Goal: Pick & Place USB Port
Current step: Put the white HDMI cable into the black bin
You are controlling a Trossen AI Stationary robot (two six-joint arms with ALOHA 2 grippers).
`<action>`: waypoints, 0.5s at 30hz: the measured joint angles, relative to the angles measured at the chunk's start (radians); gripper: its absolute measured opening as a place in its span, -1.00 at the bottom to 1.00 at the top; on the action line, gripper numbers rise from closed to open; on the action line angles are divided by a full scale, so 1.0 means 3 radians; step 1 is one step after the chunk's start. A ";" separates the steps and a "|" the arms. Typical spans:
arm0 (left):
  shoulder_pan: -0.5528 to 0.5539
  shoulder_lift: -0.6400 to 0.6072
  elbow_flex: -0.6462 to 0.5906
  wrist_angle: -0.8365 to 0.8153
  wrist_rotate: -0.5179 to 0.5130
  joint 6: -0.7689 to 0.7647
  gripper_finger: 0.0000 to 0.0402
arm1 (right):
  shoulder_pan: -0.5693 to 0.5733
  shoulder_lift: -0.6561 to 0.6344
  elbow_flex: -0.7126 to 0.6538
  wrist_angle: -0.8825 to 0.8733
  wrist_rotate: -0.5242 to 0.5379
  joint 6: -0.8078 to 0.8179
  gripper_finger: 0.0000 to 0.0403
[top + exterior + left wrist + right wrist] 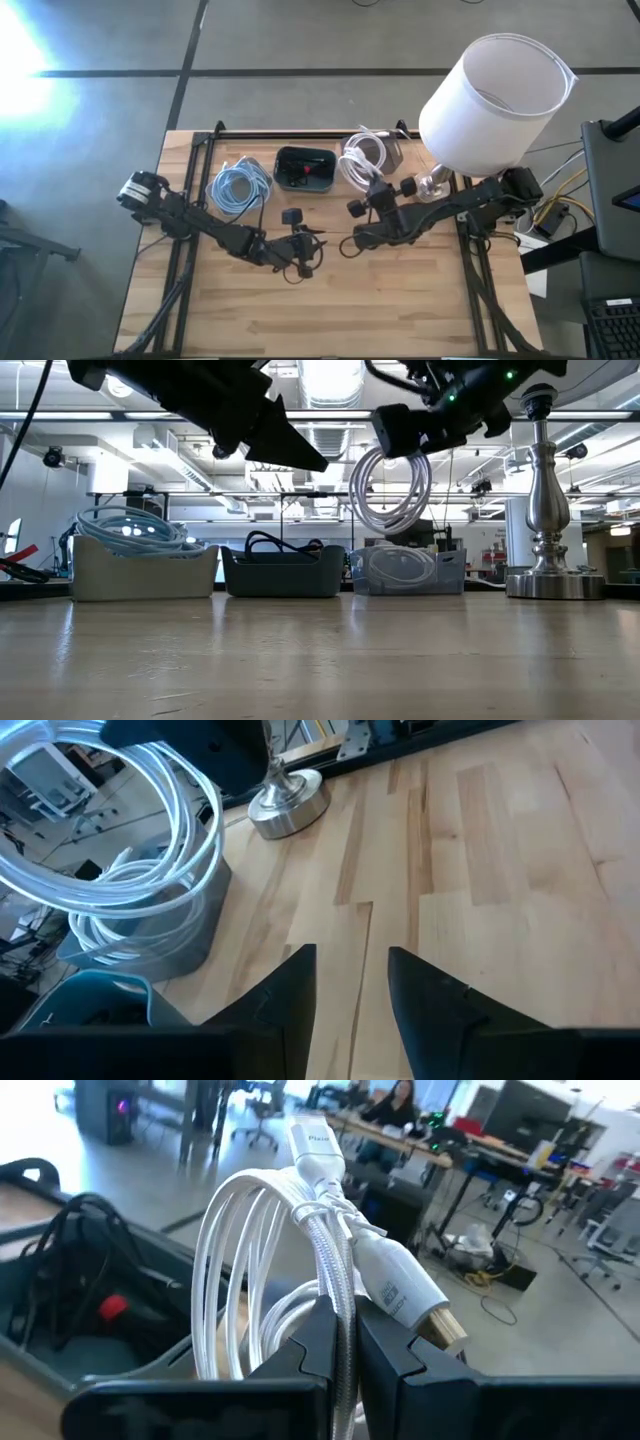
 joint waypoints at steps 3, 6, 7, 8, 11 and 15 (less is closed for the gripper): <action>0.0002 0.0000 0.0000 -0.0011 -0.0002 0.0000 -0.36 | -0.0044 0.0000 -0.0081 0.0029 0.0117 0.0206 -0.91; 0.0003 0.0000 0.0000 -0.0011 -0.0002 0.0000 -0.36 | -0.0102 0.0000 -0.0180 0.0050 0.0126 0.0363 -0.91; 0.0004 0.0000 0.0000 -0.0011 -0.0002 0.0000 -0.36 | -0.0119 0.0000 -0.0217 0.0095 0.0123 0.0399 -0.91; 0.0004 0.0000 0.0000 -0.0012 -0.0001 0.0000 -0.36 | -0.0140 0.0000 -0.0252 0.0175 0.0123 0.0432 -0.91; 0.0004 0.0000 0.0000 -0.0013 -0.0002 0.0000 -0.36 | -0.0217 0.0000 -0.0378 0.0503 0.0122 0.0465 -0.90; 0.0010 0.0000 0.0000 -0.0013 -0.0011 0.0001 -0.36 | -0.0350 0.0000 -0.0550 0.1004 0.0129 0.0302 -0.89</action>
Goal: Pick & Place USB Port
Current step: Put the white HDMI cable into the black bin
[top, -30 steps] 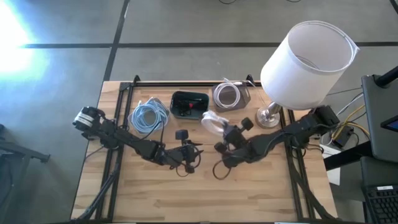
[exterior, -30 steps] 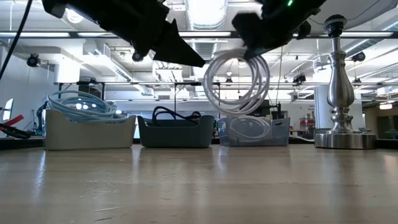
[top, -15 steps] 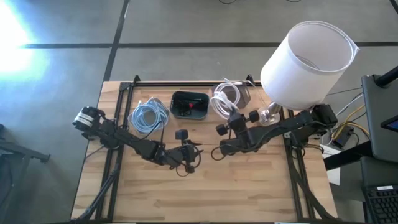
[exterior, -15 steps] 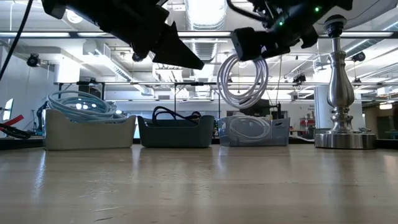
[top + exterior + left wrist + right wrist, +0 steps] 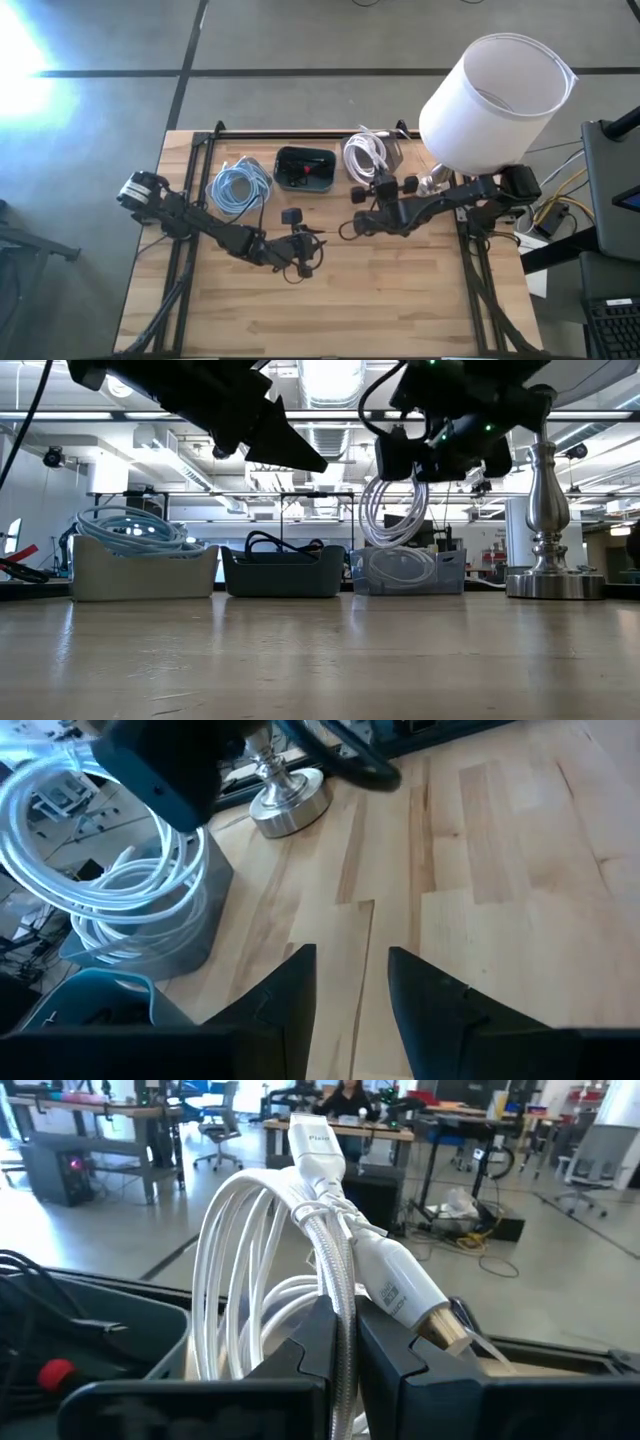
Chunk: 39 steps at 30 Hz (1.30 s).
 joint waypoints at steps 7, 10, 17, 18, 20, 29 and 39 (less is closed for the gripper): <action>0.0028 0.0000 0.0000 0.0000 -0.0024 0.0000 -0.36 | -0.0179 0.0000 -0.0100 0.0160 0.0006 -0.0064 -0.89; 0.0042 0.0000 0.0000 0.0000 -0.0026 0.0000 -0.36 | -0.0204 0.0000 -0.0098 0.0166 0.0079 -0.0072 -0.89; 0.0070 0.0000 0.0000 0.0000 -0.0030 0.0001 -0.36 | -0.0139 0.0000 -0.0099 0.0226 0.0077 -0.0097 -0.89; 0.0076 0.0000 0.0000 0.0000 -0.0030 0.0001 -0.36 | -0.0138 0.0000 -0.0099 0.0228 0.0090 -0.0089 -0.89; 0.0085 0.0000 0.0000 0.0000 -0.0030 0.0001 -0.36 | -0.0144 0.0000 -0.0099 0.0233 0.0164 -0.0082 -0.89; 0.0116 0.0000 0.0000 0.0000 -0.0030 0.0001 -0.36 | -0.0232 0.0000 -0.0099 0.0233 0.0159 -0.0281 -0.89; 0.0124 0.0000 0.0000 0.0011 -0.0030 0.0001 -0.36 | -0.0230 0.0003 -0.0110 0.0244 0.0161 -0.0472 -0.89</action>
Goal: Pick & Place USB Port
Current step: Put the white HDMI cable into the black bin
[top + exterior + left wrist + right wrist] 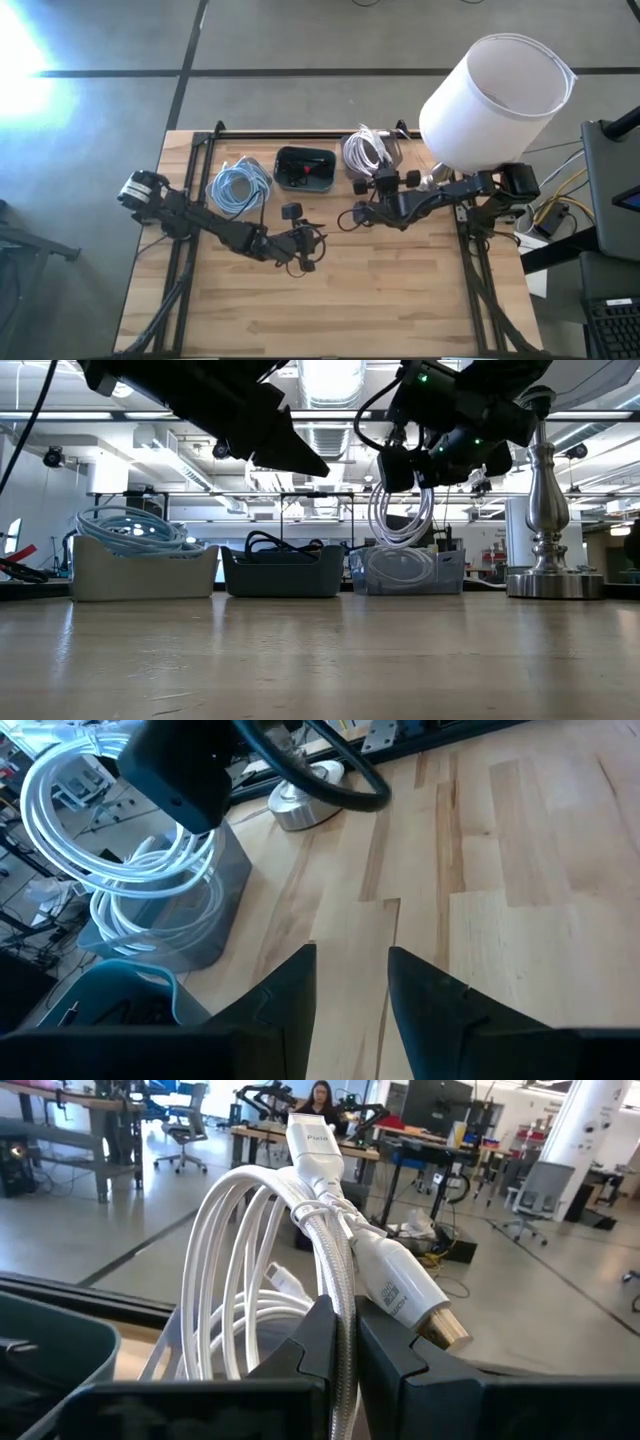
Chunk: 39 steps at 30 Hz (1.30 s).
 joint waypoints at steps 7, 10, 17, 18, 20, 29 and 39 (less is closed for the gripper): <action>0.0011 0.0000 0.0000 0.0051 0.0001 0.0000 -0.36 | -0.0020 0.0331 -0.0018 0.0462 0.0069 -0.0147 -0.89; 0.0013 0.0000 0.0008 0.0054 0.0001 0.0001 -0.36 | -0.0028 0.0558 0.0018 0.0740 0.0265 -0.0335 -0.89; 0.0016 0.0000 0.0000 -0.0010 0.0018 0.0000 -0.36 | -0.0028 0.0849 0.0282 0.0775 0.0286 -0.0478 -0.89; 0.0018 0.0000 0.0000 -0.0010 0.0017 0.0000 -0.36 | -0.0028 0.0855 0.0302 0.0769 0.0284 -0.0525 -0.89; 0.0019 0.0000 0.0000 -0.0006 0.0015 0.0000 -0.36 | -0.0050 0.0858 0.0352 0.0761 0.0272 -0.0602 -0.89; 0.0020 -0.0001 -0.0001 -0.0048 0.0001 0.0003 -0.36 | -0.0197 0.0924 0.0397 0.0763 0.0254 -0.0706 -0.89; 0.0019 -0.0001 -0.0001 -0.0068 0.0008 -0.0010 -0.36 | -0.0218 0.0976 0.0441 0.0771 -0.0167 -0.0671 -0.73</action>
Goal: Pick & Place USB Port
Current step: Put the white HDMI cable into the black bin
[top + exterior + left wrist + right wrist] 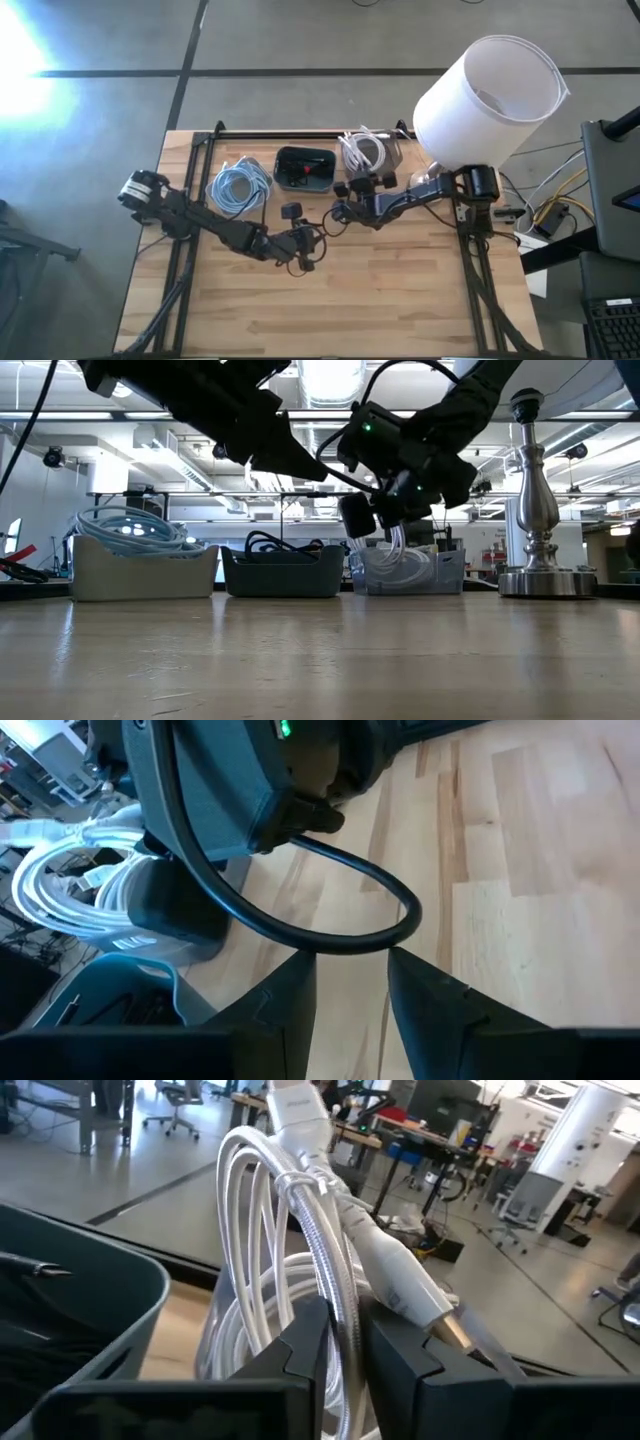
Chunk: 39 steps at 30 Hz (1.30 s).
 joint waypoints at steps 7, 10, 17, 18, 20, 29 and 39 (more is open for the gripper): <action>0.0001 0.0000 0.0000 0.0005 -0.0002 -0.0036 -0.36 | 0.0006 0.0000 0.0064 -0.0004 -0.0025 -0.0014 -0.55; 0.0001 0.0000 0.0000 0.0004 -0.0002 -0.0043 -0.36 | 0.0006 0.0001 0.0063 -0.0017 -0.0025 -0.0090 -0.48; 0.0001 0.0000 0.0000 0.0003 0.0001 -0.0047 -0.36 | 0.0067 -0.0036 0.0082 -0.0020 0.0042 -0.0248 -0.37; 0.0001 0.0000 0.0000 0.0003 -0.0001 -0.0048 -0.36 | 0.0078 -0.0055 0.0091 -0.0016 0.0092 -0.0217 -0.37; 0.0001 0.0000 0.0000 -0.0001 -0.0001 -0.0048 -0.36 | 0.0102 -0.0080 0.0097 -0.0015 0.0129 -0.0211 -0.38; 0.0001 0.0000 0.0000 -0.0014 -0.0002 -0.0050 -0.36 | 0.0297 -0.0116 0.0234 -0.0017 0.0172 -0.0666 -0.41; -0.0009 -0.0028 0.0103 -0.0017 -0.0006 0.0056 -0.36 | 0.0590 -0.0152 0.0459 -0.0025 0.0180 -0.0911 -0.42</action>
